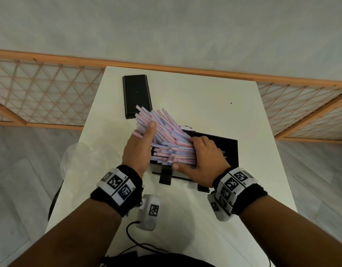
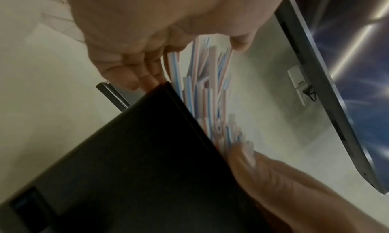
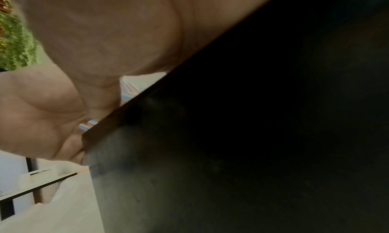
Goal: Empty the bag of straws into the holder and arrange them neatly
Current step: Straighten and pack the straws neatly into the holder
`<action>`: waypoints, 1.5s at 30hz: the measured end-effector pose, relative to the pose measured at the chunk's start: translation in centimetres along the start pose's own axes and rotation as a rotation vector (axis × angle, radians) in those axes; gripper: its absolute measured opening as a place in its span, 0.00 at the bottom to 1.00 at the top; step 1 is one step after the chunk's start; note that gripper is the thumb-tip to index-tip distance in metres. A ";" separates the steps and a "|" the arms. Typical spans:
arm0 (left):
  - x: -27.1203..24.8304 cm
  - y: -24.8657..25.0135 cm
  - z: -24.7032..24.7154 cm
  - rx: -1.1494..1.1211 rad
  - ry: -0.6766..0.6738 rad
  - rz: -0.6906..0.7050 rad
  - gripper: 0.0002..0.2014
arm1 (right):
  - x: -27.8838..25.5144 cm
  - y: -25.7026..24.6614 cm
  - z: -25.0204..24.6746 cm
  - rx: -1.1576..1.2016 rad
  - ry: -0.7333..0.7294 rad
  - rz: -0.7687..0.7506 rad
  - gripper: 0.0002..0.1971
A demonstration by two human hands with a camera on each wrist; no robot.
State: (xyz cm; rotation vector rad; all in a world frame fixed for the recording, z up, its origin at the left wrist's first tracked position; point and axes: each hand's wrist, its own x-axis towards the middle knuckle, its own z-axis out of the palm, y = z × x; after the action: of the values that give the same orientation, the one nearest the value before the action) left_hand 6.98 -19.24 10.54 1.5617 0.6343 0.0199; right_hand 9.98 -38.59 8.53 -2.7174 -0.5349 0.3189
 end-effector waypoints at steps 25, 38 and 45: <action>-0.6 2.3 -0.4 0.486 0.235 0.355 0.20 | -1.0 -2.0 -2.2 0.197 0.246 -0.040 0.33; -4.4 8.5 -0.1 0.515 0.204 0.944 0.27 | -0.6 -3.2 -3.4 0.226 0.288 -0.138 0.32; -6.5 12.1 1.9 0.378 0.164 1.156 0.20 | 1.6 -5.9 -7.1 0.243 0.318 -0.251 0.25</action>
State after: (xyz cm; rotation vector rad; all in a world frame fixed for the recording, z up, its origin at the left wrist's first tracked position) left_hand 6.82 -23.09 23.85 2.1172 -0.2352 0.9420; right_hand 11.53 -34.93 17.05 -2.3696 -0.6844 -0.1072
